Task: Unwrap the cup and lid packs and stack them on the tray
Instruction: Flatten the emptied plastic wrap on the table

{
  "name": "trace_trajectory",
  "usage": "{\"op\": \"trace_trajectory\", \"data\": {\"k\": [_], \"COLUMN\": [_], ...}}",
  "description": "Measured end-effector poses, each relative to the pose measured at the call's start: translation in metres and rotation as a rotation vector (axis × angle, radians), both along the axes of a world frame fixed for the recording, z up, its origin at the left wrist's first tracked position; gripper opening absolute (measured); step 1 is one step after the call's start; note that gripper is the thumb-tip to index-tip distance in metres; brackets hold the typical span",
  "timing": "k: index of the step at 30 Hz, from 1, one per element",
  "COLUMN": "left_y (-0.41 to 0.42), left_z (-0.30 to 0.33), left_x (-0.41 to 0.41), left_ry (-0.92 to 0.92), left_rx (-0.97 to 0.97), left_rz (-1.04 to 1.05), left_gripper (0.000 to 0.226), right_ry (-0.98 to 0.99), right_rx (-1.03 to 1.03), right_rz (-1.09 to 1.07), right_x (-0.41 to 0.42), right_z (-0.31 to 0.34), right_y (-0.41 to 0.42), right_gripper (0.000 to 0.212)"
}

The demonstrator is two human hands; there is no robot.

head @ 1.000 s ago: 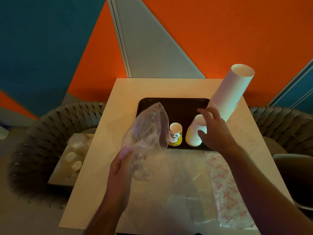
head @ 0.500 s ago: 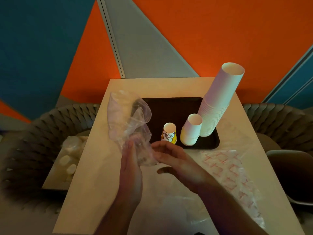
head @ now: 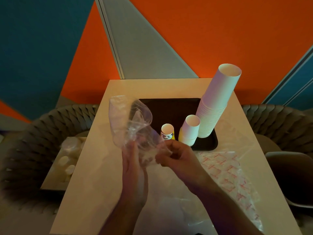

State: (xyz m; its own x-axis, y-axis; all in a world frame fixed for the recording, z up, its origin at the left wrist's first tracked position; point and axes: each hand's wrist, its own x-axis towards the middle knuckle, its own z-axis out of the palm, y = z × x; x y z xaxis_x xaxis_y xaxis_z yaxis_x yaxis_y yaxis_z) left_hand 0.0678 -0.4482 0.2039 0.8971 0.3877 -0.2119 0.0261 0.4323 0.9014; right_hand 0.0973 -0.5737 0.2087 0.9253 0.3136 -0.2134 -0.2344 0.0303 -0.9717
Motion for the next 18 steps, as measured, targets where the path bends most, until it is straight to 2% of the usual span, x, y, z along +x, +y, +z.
{"op": "trace_trajectory", "data": {"k": [3, 6, 8, 11, 15, 18], "left_y": [0.005, 0.013, 0.020, 0.030, 0.038, 0.036], "left_z": [0.003, 0.004, 0.006, 0.008, 0.011, 0.006], "left_x": [0.004, 0.011, 0.016, 0.019, 0.015, 0.010], "left_ry": [-0.027, -0.048, -0.073, -0.160, -0.186, -0.154], "left_rx": [-0.041, -0.054, -0.030, 0.064, 0.142, 0.122], "left_rz": [0.013, 0.055, 0.103, 0.054, -0.048, -0.066], "left_gripper": [0.046, 0.062, 0.071, 0.081, 0.065, 0.043], "right_ry": [-0.072, -0.120, -0.133, -0.114, -0.107, -0.079], "right_rx": [0.044, 0.056, 0.058, 0.085, 0.171, 0.354], "right_rz": [-0.016, -0.024, -0.020, -0.041, -0.141, -0.331], "right_x": [0.004, 0.010, 0.015, 0.019, 0.024, 0.029], "right_z": [-0.001, -0.001, -0.001, 0.003, 0.011, 0.016], "right_y": [-0.016, -0.031, -0.042, -0.060, -0.072, -0.073], "right_gripper": [0.022, 0.030, 0.037, 0.048, 0.048, 0.041]}}
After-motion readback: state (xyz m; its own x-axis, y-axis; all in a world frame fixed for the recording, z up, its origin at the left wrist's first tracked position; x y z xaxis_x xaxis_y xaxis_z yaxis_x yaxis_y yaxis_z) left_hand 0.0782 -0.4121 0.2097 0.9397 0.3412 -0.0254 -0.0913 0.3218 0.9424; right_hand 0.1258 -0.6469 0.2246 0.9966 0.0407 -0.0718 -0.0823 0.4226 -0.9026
